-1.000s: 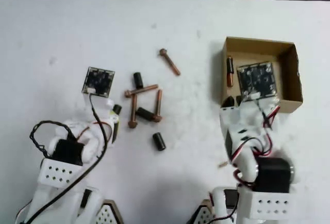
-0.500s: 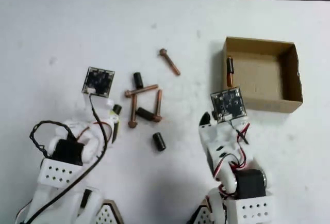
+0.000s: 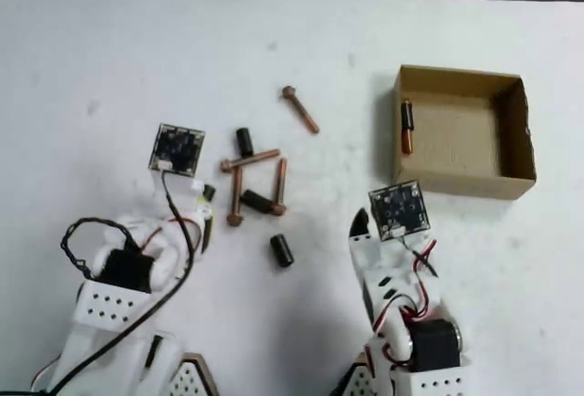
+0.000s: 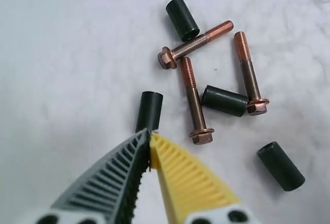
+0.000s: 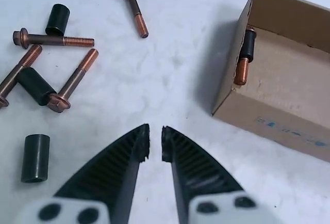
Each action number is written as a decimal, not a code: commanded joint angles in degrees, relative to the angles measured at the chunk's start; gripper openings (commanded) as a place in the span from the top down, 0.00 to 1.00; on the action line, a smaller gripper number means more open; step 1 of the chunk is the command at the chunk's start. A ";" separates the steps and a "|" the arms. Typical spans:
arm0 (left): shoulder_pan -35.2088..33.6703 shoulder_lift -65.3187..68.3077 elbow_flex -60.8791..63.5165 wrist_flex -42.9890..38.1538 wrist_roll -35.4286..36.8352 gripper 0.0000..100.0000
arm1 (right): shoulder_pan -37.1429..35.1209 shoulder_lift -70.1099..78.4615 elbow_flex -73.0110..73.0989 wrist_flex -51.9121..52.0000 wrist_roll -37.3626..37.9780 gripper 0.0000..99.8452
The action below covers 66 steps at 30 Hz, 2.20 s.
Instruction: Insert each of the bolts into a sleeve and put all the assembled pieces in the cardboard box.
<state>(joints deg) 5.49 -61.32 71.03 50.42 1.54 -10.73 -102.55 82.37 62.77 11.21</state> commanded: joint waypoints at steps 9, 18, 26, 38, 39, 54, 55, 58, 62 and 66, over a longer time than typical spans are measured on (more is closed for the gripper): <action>-0.31 0.31 0.09 -4.22 0.35 0.98 | -0.31 -0.48 3.43 -1.36 -0.70 0.97; -0.40 0.31 0.26 -4.22 0.35 0.98 | -2.33 -0.48 5.45 -1.36 -0.70 0.97; -4.35 0.04 0.09 -3.08 0.35 0.98 | -3.74 -0.48 4.92 -1.36 1.93 0.97; -8.22 -0.04 -2.55 4.22 0.26 0.98 | -11.30 0.13 0.26 0.40 6.15 0.97; -8.22 -0.04 -3.60 5.80 0.26 0.98 | -11.30 0.13 0.00 0.48 6.15 0.97; -8.57 -21.58 -2.46 16.00 0.26 0.98 | -16.92 36.88 -21.80 -1.19 5.80 0.97; -8.48 -24.57 -1.32 16.09 0.26 0.98 | -16.92 40.66 -23.38 -1.54 5.80 0.96; -8.48 -32.57 0.97 17.05 -1.05 0.98 | -17.01 50.95 -26.90 -2.68 5.71 0.96; -8.48 -36.70 1.49 18.64 -1.67 0.98 | -20.70 62.20 -30.42 -3.74 5.71 0.92; -8.48 -34.68 1.23 18.29 -1.76 0.98 | -24.48 69.58 -33.85 -3.74 5.54 0.88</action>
<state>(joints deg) -2.59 -97.01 72.88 68.70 0.40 -33.05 -36.79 53.01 60.22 16.66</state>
